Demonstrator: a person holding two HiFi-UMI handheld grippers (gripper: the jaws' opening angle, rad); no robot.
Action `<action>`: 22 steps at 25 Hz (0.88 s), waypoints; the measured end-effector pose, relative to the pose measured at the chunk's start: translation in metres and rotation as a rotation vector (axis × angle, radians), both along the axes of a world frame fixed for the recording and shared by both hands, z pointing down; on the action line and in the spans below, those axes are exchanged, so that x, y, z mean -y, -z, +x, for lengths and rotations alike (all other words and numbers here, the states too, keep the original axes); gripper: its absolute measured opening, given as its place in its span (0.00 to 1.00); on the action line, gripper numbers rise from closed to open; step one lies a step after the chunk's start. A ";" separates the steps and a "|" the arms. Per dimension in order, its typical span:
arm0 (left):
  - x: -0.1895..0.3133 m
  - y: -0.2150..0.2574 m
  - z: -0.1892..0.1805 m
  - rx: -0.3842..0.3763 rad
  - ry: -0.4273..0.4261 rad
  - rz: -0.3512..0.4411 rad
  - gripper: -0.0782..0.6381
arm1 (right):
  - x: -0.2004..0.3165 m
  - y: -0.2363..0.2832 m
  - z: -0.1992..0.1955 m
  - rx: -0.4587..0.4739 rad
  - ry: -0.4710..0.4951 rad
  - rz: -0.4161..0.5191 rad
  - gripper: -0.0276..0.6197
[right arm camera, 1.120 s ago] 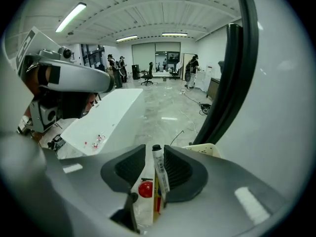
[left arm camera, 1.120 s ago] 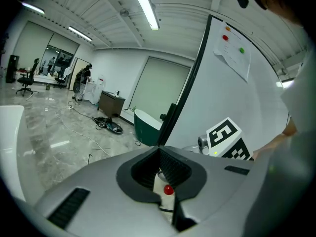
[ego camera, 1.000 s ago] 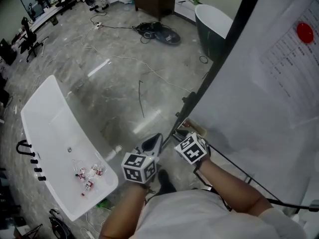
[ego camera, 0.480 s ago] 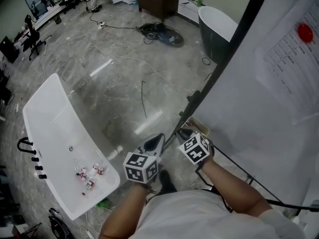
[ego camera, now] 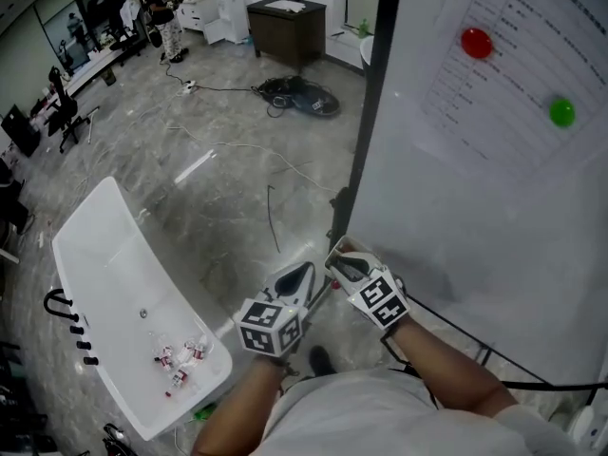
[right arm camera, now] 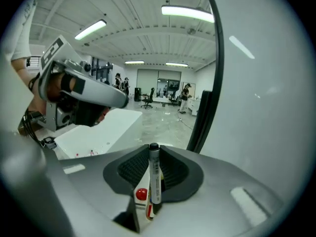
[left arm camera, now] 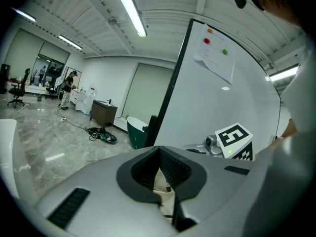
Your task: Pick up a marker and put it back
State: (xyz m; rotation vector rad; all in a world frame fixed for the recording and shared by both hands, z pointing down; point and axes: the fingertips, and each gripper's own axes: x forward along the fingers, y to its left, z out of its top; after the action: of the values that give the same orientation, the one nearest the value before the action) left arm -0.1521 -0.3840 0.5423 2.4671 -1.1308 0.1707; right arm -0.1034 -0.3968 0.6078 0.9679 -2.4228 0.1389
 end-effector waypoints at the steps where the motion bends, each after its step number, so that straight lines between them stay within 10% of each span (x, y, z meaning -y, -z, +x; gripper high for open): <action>1: -0.001 0.007 0.005 0.003 -0.006 0.014 0.11 | -0.002 0.013 0.004 0.035 0.000 0.025 0.15; 11: -0.009 0.083 0.045 -0.007 0.011 0.184 0.11 | -0.021 0.135 0.053 0.335 -0.030 0.123 0.15; 22: -0.014 0.130 0.066 -0.017 0.030 0.270 0.11 | -0.040 0.216 0.076 0.451 -0.004 0.227 0.15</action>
State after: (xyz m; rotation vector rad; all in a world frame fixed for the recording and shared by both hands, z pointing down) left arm -0.0863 -0.3702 0.4119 2.6761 -1.2550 -0.0135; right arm -0.0278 -0.3571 0.3922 1.1409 -2.8976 0.0917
